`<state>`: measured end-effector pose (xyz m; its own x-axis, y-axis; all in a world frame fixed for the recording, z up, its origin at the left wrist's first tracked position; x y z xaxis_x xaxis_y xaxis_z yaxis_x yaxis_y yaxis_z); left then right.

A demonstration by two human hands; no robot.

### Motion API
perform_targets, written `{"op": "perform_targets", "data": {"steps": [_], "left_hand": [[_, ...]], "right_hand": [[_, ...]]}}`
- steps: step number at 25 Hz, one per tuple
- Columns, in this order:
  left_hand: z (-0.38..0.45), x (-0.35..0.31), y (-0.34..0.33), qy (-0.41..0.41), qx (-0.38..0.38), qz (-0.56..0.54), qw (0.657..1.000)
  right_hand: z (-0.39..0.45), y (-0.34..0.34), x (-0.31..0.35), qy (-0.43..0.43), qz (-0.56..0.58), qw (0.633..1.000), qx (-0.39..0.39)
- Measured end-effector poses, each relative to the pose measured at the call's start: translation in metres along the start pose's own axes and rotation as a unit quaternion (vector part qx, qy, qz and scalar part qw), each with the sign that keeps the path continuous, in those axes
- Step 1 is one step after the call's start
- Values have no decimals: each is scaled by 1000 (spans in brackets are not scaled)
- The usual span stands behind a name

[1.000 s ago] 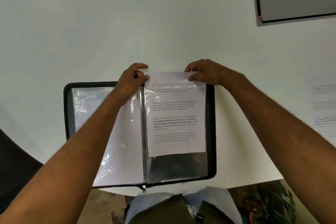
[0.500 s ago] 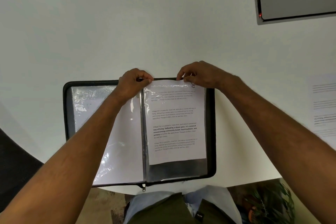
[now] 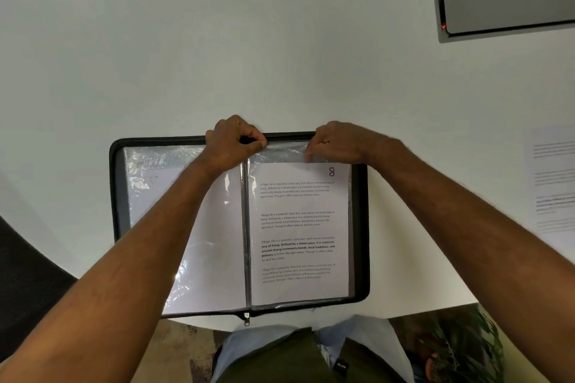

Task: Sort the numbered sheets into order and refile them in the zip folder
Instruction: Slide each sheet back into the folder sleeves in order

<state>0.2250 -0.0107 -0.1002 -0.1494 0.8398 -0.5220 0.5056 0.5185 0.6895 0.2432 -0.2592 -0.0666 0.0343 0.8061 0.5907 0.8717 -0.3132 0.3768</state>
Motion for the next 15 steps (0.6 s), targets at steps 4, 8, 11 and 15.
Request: {"op": "perform_targets", "data": {"steps": [4,8,11,15], "left_hand": [[-3,-1,-5,-7,-16,47,999],[-15,-14,-8,-24,-41,143,989],[-23,-18,-14,-19,-62,193,979],[-53,-23,-28,-43,-103,246,963]], "right_hand": [[-6,-6,4,22,-78,996,-37],[-18,-9,4,46,-93,988,-117],[-34,-12,-1,74,17,976,-206],[-56,-29,-11,58,215,921,-318]]}}
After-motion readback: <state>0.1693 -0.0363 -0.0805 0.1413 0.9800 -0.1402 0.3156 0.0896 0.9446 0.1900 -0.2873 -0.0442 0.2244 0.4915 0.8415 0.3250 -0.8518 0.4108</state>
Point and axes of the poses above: each hand's wrist, its own z-axis towards the middle knuckle, its own y-axis out of the back of the hand, x = y × z, the point moved 4 cm from there along z, towards the middle knuckle, and after that the axes turned 11 degrees about z, right-handed, at the moved point
